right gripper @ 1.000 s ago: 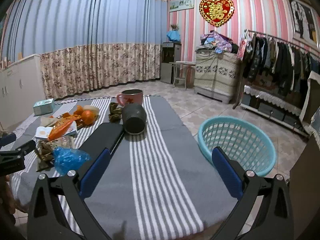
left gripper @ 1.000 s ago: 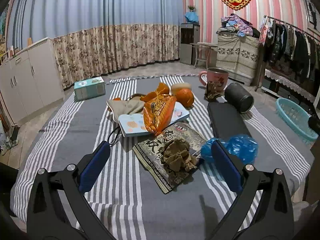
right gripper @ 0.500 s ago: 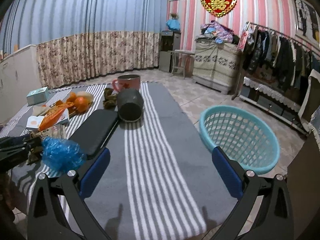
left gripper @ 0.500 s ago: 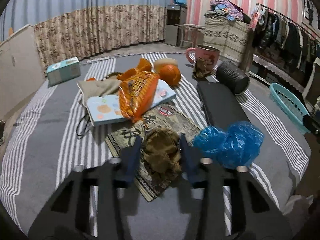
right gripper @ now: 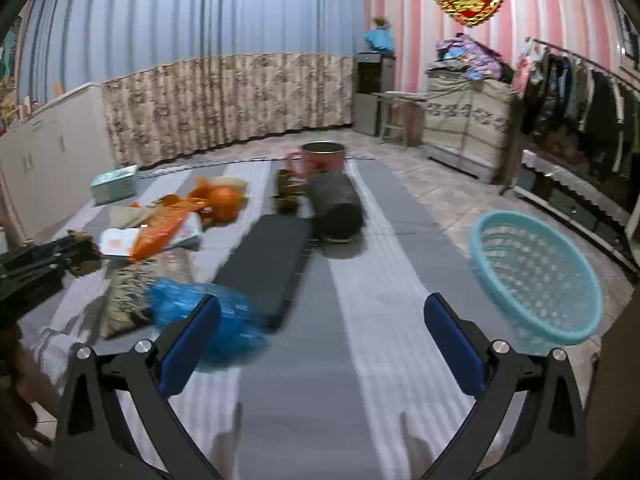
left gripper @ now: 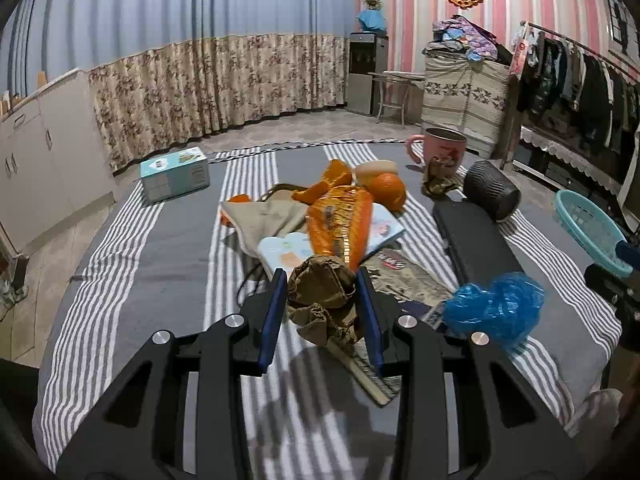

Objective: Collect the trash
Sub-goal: 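Grasp the blue plastic bag with the right tool and lift it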

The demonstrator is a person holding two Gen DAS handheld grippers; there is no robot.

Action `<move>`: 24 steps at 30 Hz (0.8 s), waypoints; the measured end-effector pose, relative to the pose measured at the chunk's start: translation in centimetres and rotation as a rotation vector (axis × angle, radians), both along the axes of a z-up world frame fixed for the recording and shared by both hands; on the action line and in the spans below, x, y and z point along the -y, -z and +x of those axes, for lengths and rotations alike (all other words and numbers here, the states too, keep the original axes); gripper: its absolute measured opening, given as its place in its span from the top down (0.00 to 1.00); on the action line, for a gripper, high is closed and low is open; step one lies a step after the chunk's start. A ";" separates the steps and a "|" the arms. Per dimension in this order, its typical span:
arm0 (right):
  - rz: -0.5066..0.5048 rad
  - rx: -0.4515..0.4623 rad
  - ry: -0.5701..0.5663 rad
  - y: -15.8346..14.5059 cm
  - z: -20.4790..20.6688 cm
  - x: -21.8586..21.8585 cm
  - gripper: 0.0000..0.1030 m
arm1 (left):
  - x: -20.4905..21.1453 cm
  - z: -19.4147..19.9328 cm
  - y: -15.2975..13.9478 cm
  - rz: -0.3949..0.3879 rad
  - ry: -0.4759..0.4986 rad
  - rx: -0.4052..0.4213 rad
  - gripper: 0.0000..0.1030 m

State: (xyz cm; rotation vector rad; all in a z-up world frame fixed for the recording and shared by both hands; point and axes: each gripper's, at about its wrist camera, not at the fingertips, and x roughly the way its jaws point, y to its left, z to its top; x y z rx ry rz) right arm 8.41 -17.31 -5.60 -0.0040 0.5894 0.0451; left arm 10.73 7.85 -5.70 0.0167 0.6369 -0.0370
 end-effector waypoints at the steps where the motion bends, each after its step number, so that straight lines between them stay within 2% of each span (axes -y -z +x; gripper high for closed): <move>1: -0.007 -0.005 -0.014 0.1 0.2 -1.2 0.04 | -0.2 0.1 0.0 0.003 -0.002 0.001 0.67; 4: -0.033 -0.017 -0.039 0.5 0.8 -3.4 0.04 | -0.9 0.1 -0.1 0.004 -0.006 0.007 0.67; 9: -0.070 -0.092 -0.060 2.3 2.6 -5.7 0.05 | -1.7 0.4 0.2 -0.003 -0.017 0.000 0.67; 11: -0.081 -0.119 -0.066 3.0 3.1 -5.9 0.17 | -1.9 0.5 0.2 -0.005 -0.021 -0.001 0.67; 12: -0.083 -0.132 -0.072 3.4 3.2 -6.0 0.30 | -1.9 0.5 0.2 -0.008 -0.022 -0.002 0.67; 13: -0.064 -0.148 -0.093 3.8 3.3 -6.0 0.39 | -2.0 0.6 0.2 -0.010 -0.024 -0.003 0.67; 14: -0.046 -0.152 -0.110 3.9 3.2 -6.0 0.44 | -2.1 0.6 0.1 -0.013 -0.025 -0.004 0.67; 16: -0.016 -0.142 -0.146 3.8 2.9 -5.9 0.68 | -2.0 0.6 0.0 -0.013 -0.030 -0.002 0.67; 19: 0.023 -0.113 -0.180 2.9 2.2 -5.3 0.79 | -1.6 0.6 -0.2 -0.019 -0.029 0.002 0.67; 24: 0.080 -0.085 -0.181 0.3 2.2 -1.9 0.83 | -0.3 0.9 -1.0 -0.008 -0.020 0.011 0.67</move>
